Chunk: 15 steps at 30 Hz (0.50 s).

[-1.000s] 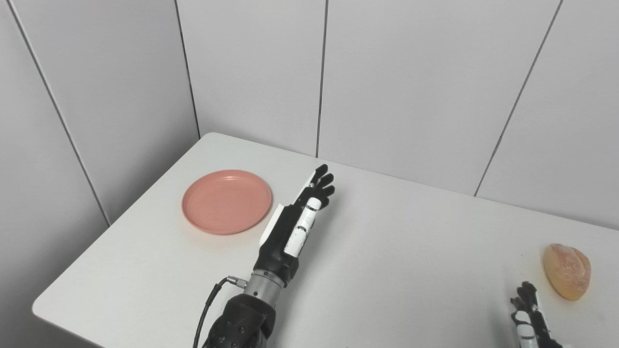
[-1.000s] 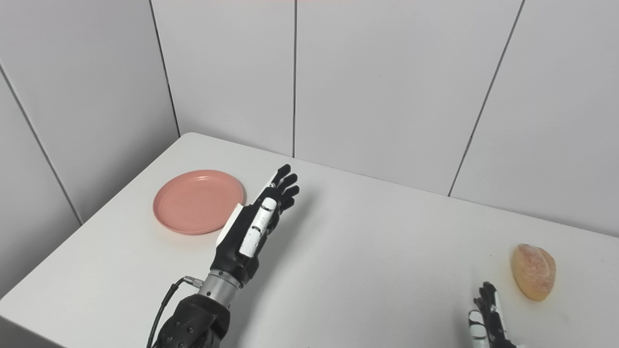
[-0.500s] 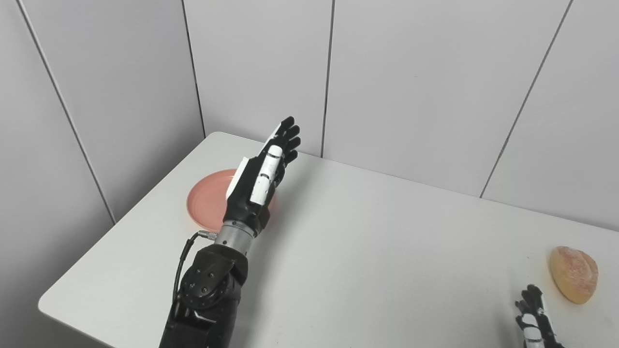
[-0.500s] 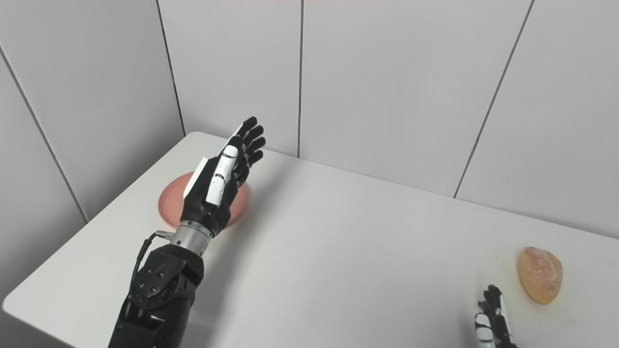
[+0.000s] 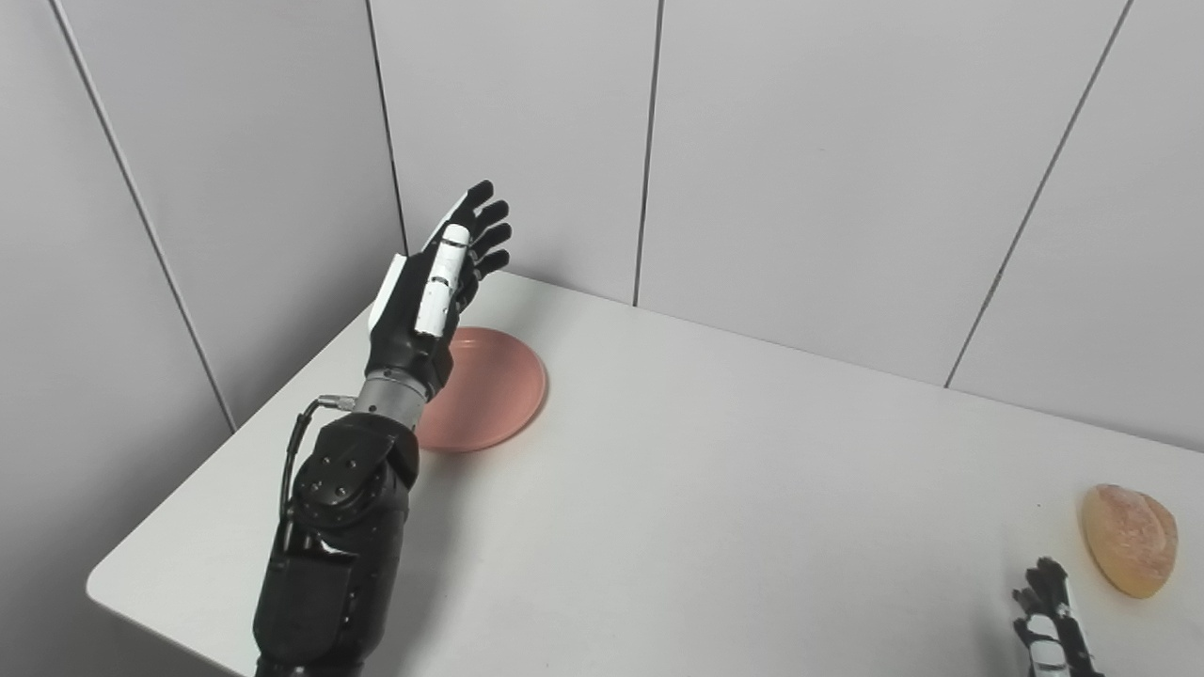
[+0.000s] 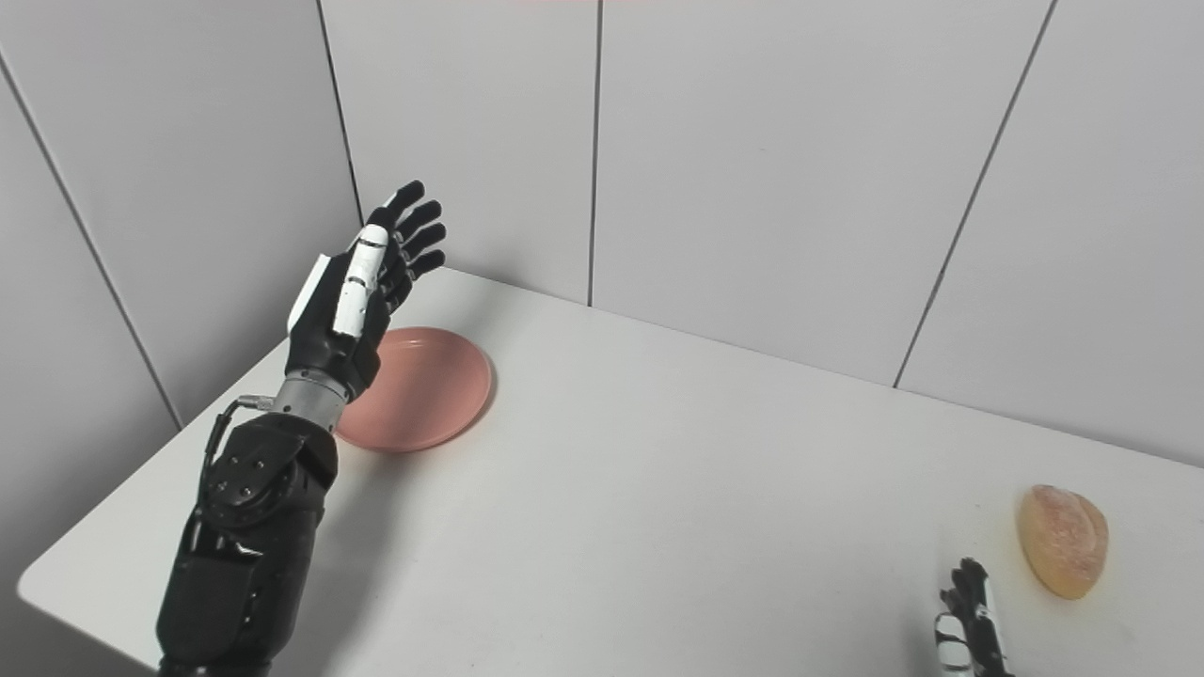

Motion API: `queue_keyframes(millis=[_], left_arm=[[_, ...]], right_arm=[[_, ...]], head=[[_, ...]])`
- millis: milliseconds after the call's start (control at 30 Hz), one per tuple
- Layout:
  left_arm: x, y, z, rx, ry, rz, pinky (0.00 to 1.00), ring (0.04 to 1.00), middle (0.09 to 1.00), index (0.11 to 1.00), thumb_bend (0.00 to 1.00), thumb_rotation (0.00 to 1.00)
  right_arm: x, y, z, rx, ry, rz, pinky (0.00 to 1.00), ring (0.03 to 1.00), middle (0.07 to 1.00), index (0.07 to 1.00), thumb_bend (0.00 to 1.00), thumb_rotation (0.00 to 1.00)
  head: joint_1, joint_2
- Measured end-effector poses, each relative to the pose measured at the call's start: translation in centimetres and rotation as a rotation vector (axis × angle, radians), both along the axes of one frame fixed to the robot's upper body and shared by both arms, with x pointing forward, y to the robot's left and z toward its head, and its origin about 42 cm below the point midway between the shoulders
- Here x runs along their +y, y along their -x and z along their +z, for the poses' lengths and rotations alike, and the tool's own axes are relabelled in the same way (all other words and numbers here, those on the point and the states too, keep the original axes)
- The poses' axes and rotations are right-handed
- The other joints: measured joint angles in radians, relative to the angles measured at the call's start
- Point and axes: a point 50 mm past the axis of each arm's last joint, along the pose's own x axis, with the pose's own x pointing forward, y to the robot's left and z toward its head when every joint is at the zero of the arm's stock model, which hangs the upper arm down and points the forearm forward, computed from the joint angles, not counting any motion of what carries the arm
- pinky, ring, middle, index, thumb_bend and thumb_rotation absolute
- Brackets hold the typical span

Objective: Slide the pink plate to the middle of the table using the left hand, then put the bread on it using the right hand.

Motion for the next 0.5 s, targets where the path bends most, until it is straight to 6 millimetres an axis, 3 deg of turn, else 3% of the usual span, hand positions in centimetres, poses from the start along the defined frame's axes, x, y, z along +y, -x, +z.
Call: queue_keyframes(millis=[500], left_arm=[[5.0, -1.7, 0.0, 0.058, 0.053, 0.096, 0.88, 0.869, 0.882, 0.861, 0.37, 1.00]], right_arm=[[-0.9, 0.0, 0.0, 0.002, -0.006, 0.011, 0.99, 1.000, 1.000, 1.000, 0.14, 1.00]], head=[[0.038, -0.014]])
